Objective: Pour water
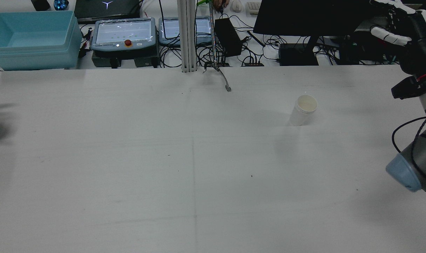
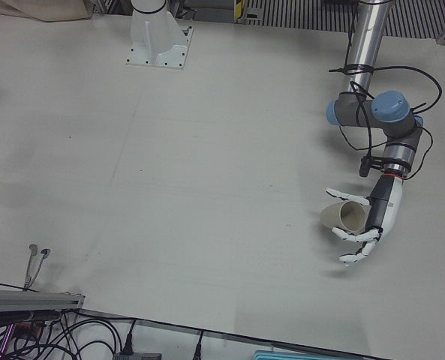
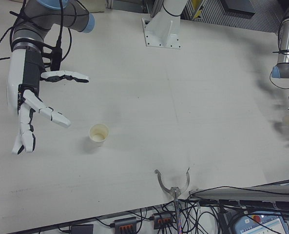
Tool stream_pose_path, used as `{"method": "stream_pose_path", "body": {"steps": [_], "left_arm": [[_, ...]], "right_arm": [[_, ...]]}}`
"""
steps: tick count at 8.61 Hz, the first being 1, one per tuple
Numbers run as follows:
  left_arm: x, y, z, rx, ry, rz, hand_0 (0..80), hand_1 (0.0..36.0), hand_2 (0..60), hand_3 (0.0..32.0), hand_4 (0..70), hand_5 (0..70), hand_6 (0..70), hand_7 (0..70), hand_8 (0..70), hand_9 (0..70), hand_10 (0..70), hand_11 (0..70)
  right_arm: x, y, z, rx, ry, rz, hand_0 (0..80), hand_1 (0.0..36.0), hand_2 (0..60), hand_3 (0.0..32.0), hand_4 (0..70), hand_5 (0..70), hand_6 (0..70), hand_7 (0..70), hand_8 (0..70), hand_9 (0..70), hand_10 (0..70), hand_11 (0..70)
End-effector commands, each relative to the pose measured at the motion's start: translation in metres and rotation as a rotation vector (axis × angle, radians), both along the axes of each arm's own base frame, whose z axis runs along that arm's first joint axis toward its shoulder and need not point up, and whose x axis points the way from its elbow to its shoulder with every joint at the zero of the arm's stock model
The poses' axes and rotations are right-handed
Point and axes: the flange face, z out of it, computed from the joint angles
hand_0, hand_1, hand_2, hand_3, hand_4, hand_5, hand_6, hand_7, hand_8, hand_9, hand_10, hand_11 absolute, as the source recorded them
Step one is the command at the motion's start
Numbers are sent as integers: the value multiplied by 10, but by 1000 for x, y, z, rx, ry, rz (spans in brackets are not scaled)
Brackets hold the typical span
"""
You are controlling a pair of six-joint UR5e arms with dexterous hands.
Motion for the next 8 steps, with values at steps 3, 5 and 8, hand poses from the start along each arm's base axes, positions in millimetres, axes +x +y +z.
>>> {"method": "stream_pose_path", "body": {"steps": [3,5,8], "left_arm": [[-8,1,-29,96,-77,-32,607,145,0,0,602,311,117,302,108,162,99,155],[-11,-2,-41,147,-161,-56,623,152,0,0,601,308,113,310,99,154,95,150],[-22,-5,-43,194,-267,-98,623,157,0,0,590,310,120,322,102,158,100,157]], "right_arm": [[0,-2,9,-20,20,11,459,124,155,0,190,115,50,78,0,1,0,0],[0,-1,11,-24,22,11,459,122,154,0,194,115,50,78,0,1,0,0],[1,0,16,-33,27,11,457,121,151,0,189,111,47,71,0,0,0,0]]}}
